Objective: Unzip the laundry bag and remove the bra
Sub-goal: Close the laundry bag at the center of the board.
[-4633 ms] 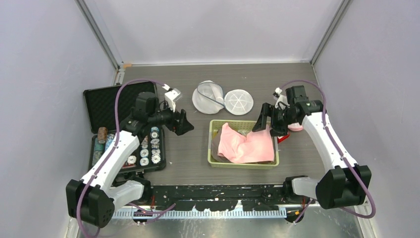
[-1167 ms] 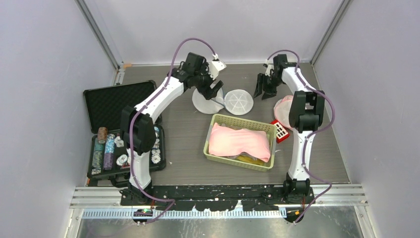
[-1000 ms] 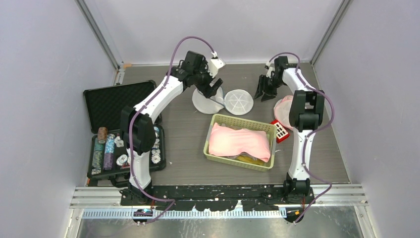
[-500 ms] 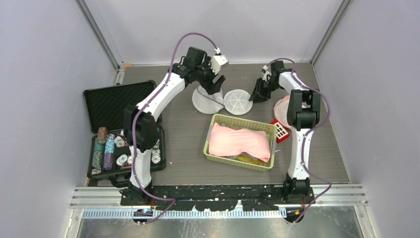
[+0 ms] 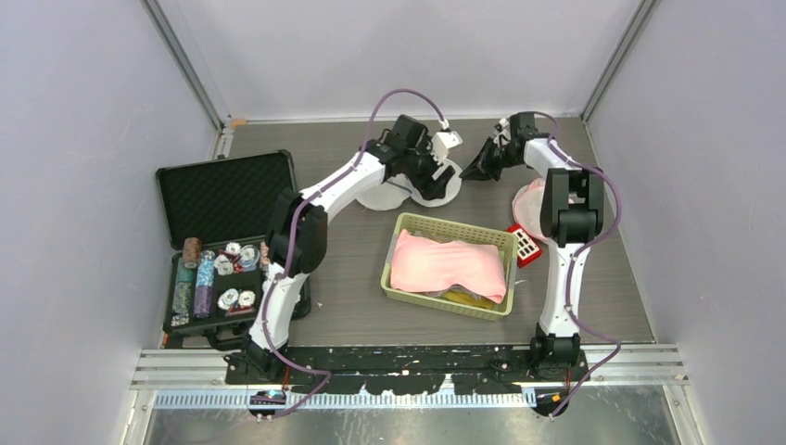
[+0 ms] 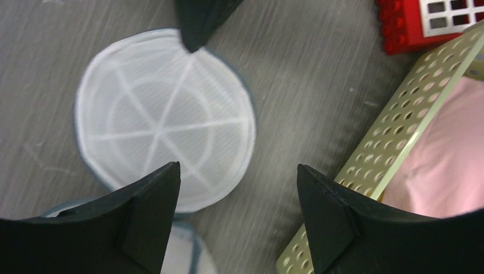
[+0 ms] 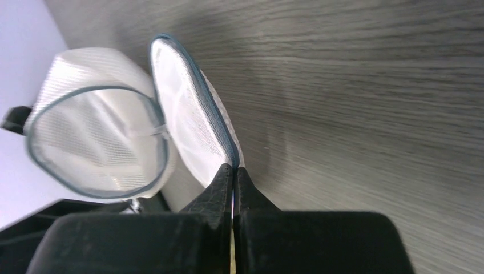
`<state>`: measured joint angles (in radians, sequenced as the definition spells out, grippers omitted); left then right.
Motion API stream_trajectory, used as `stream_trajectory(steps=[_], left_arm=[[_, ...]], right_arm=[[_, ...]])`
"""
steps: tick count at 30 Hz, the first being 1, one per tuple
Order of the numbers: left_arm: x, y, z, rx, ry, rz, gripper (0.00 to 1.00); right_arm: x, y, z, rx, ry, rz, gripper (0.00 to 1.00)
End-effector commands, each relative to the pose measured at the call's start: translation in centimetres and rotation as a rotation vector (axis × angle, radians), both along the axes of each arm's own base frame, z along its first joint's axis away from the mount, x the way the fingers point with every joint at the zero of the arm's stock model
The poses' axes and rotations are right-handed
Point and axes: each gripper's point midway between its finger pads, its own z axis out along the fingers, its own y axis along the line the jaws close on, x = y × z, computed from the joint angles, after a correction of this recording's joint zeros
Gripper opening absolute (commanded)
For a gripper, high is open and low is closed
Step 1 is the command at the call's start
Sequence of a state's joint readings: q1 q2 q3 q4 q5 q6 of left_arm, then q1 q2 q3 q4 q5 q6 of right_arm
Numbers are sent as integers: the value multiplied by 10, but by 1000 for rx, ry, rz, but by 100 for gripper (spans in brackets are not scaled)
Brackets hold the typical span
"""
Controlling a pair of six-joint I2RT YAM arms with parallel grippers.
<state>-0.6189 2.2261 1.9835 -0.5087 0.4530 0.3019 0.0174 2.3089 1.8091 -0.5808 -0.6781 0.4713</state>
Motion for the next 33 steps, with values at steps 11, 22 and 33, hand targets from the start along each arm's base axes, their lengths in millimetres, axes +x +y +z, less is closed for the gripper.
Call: stream_trajectory(steps=[11,22,33], left_arm=[[28,-52,18,-128,-70,148,62],[39,-56,15,-132,-111,210,25],[43,-57,25,-178,-135,241,0]], right_arm=[[18,20,112,238,-138,-109,1],[11,22,120,258,-119,-101,1],[8,22,113,246,-91,-81,49]])
